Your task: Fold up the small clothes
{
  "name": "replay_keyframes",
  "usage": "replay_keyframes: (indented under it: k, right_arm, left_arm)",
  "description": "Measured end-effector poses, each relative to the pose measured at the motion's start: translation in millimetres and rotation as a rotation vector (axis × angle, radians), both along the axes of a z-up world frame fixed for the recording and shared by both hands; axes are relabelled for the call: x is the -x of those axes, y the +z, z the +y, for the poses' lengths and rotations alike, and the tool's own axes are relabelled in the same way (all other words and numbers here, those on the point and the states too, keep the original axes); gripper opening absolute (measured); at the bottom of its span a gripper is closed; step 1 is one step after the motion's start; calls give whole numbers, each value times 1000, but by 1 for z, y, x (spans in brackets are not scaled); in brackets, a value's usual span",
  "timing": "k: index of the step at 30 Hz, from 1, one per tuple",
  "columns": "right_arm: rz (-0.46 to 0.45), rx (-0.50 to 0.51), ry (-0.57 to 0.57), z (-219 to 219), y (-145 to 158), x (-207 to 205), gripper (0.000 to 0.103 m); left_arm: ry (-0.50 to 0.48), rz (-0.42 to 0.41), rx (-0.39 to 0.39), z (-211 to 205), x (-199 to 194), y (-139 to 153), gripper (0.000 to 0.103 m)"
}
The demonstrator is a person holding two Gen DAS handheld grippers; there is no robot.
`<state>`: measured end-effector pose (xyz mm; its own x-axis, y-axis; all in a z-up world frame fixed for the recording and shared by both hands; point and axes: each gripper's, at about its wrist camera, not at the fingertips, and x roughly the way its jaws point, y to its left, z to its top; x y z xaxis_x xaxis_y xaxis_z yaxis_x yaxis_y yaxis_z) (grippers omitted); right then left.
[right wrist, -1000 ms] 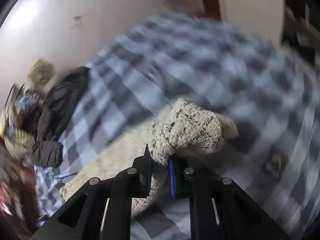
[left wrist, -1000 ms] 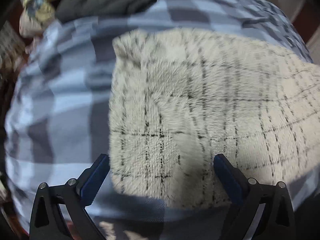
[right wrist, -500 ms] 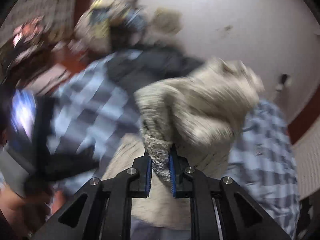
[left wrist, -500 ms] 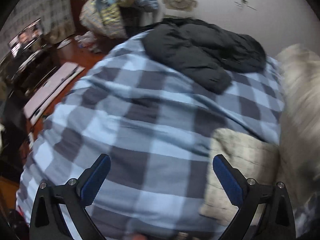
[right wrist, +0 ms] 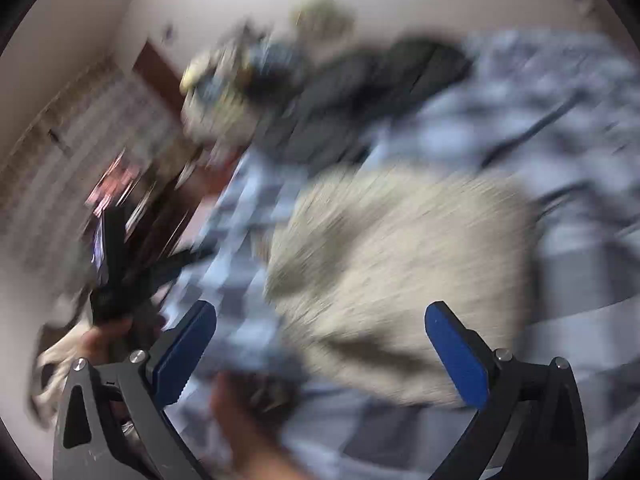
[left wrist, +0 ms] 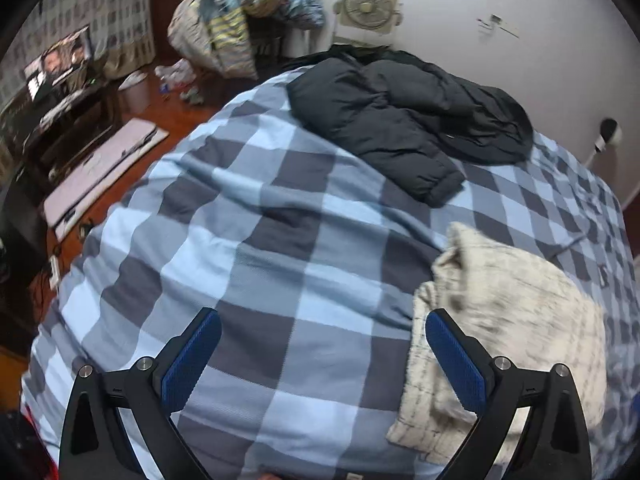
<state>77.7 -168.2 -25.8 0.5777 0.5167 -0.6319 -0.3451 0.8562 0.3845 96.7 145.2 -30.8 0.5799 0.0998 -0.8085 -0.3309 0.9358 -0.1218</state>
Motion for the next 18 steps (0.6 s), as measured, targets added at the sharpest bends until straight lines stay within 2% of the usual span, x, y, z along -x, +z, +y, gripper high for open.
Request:
replay_keyframes:
  k: [1, 3, 5, 6, 10, 11, 13, 16, 18]
  right_arm:
    - [-41, 48, -27, -4, 3, 7, 102]
    - [-64, 228, -102, -6, -6, 6, 102]
    - [-5, 452, -119, 8, -33, -6, 102]
    - [35, 514, -107, 16, -46, -12, 102]
    - [151, 580, -7, 41, -81, -30, 100]
    - [150, 591, -13, 45, -81, -29, 88]
    - [161, 656, -43, 51, -90, -37, 71]
    - [246, 685, -31, 32, -80, -41, 71]
    - [395, 611, -64, 0, -89, -48, 73]
  left_arm:
    - [-8, 0, -14, -4, 0, 0, 103]
    - [-20, 5, -25, -8, -2, -2, 103]
    - [-29, 8, -23, -11, -2, -3, 103]
    - [-33, 14, -24, -13, -3, -6, 103]
    - [-48, 32, -34, -18, -6, -12, 103]
    - [-51, 34, -35, -19, -7, -13, 103]
    - [-59, 37, -35, -22, -8, -14, 103]
    - [-67, 37, -33, -24, -6, -14, 103]
    - [-67, 36, -31, -24, -6, -14, 103]
